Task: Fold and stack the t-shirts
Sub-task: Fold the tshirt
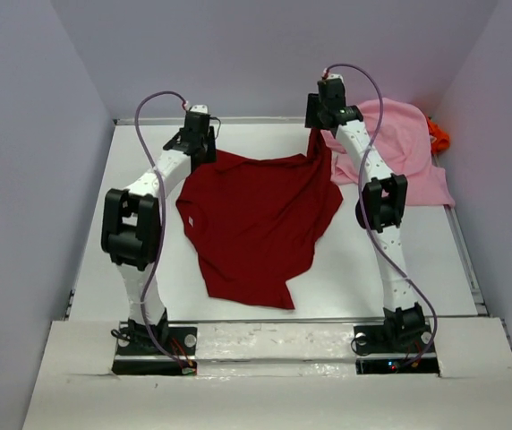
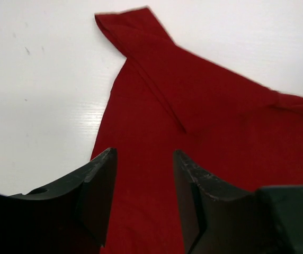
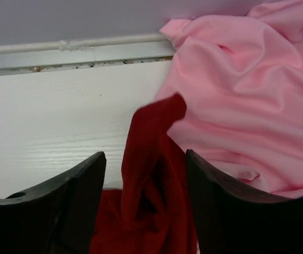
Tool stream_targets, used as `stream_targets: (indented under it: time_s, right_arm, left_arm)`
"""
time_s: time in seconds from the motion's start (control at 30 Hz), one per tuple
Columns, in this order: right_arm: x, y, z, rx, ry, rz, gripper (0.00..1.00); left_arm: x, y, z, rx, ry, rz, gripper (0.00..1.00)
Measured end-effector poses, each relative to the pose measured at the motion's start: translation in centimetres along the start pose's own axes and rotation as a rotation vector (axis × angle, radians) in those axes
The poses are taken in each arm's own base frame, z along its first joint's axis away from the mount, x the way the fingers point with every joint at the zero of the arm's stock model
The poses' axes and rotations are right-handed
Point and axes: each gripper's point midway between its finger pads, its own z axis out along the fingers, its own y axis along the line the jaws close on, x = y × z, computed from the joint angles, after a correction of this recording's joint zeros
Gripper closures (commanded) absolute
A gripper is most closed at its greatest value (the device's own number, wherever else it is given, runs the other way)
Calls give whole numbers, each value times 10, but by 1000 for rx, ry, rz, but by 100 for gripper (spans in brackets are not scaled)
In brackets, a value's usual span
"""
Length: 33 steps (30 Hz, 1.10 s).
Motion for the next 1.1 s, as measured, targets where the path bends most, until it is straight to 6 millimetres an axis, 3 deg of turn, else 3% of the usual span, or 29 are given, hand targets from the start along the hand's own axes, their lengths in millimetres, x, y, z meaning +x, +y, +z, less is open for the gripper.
stream_targets:
  time_s: [0.1, 0.23, 0.33, 0.4, 0.5, 0.63, 0.67, 0.77, 0.9, 1.0, 1.1]
  right_arm:
    - [12, -9, 15, 5, 24, 6, 22]
    - [29, -17, 24, 4, 68, 9, 20]
    - [45, -24, 18, 10, 110, 4, 20]
    - [66, -32, -4, 19, 173, -10, 20]
    - [72, -35, -54, 11, 202, 2, 22]
    - [39, -31, -126, -41, 117, 62, 24]
    - [27, -30, -147, -58, 72, 83, 24]
    - [21, -32, -181, -79, 26, 114, 25]
    - [51, -39, -190, -66, 72, 133, 26]
    - [100, -47, -182, -34, 178, 134, 26]
    - [141, -55, -179, -5, 262, 126, 26]
  left_arm:
    - [-24, -7, -48, 38, -82, -9, 42]
    - [-63, -40, -137, 161, -262, -14, 41]
    - [-57, -63, -189, 255, -326, 9, 41]
    - [-37, -75, -214, 319, -323, 32, 41]
    - [-9, -66, -230, 349, -298, 23, 39]
    - [18, -53, -248, 367, -277, -5, 35]
    - [22, -54, -255, 383, -278, -6, 35]
    - [27, -68, -274, 449, -291, -6, 35]
    - [48, -94, -284, 519, -262, 21, 35]
    - [76, -107, -281, 548, -209, 46, 35]
    - [90, -110, -277, 554, -181, 48, 35]
